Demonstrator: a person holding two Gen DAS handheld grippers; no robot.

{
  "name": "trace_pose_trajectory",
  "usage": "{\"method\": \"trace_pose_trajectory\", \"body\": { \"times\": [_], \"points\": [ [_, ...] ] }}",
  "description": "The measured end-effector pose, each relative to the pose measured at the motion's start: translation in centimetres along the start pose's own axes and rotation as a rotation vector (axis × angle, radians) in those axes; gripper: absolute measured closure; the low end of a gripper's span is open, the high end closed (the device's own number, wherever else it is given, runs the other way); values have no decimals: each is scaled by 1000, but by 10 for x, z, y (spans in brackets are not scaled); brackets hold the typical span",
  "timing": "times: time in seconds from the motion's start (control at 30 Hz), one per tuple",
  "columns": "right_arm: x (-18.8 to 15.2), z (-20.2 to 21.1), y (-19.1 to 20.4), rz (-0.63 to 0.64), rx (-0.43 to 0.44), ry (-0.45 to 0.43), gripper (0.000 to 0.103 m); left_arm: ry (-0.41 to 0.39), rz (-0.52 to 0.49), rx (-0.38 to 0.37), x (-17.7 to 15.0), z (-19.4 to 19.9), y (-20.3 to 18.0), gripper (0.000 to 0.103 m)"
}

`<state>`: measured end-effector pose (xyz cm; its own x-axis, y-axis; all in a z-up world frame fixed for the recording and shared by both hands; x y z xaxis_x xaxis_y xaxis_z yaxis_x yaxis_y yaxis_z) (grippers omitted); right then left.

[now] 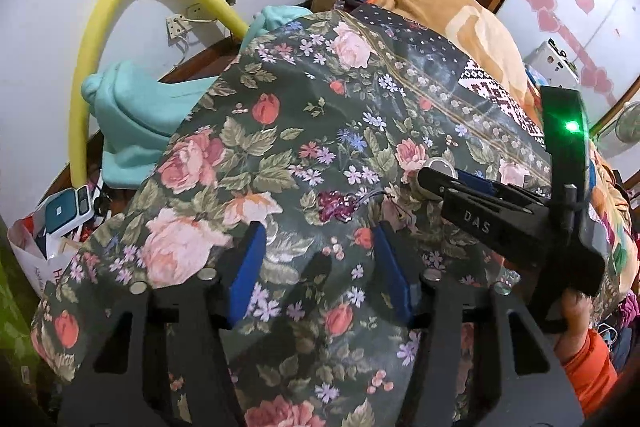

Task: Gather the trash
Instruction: 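Grasp the white tape roll with the right gripper while the left grasps the pink item, then carry the tape roll and pink item with both grippers over the white bin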

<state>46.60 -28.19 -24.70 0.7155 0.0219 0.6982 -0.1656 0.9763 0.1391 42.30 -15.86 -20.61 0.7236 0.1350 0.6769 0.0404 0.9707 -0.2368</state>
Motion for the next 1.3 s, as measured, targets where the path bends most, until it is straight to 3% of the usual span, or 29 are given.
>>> {"method": "trace_pose_trajectory", "body": {
  "times": [0.33, 0.43, 0.47, 0.83, 1.07, 1.3],
  "points": [
    [-13, 37, -8, -9, 16, -40, 68, 33, 4, -1, 3, -37, -13, 63],
    [-19, 52, -11, -2, 19, -54, 68, 38, 6, 28, 1, -44, -14, 75],
    [-20, 57, -10, -4, 21, -57, 68, 39, 3, 30, 0, -45, -14, 87],
    [-15, 99, -7, -45, 42, -117, 68, 26, -48, -25, 3, -9, -33, 88],
    [-17, 130, 9, -34, 70, -144, 68, 2, -65, -54, 5, 42, -39, 88],
    [-29, 163, 44, 4, 112, -152, 68, -31, -44, -36, -6, 96, -24, 88]
  ]
}}
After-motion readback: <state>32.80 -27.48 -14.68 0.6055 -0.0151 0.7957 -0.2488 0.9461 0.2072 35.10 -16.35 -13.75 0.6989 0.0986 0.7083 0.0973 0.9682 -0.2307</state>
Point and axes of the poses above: each gripper's, at about its wrist camera, not at the fingertips, and z roughly against the way its jaws point, y to its left, x to its top, the point moved 5 cm from there along -z, roughly the way its jaws point, and after that the axes turned 14 degrees about -y, right-handed, at the moved point
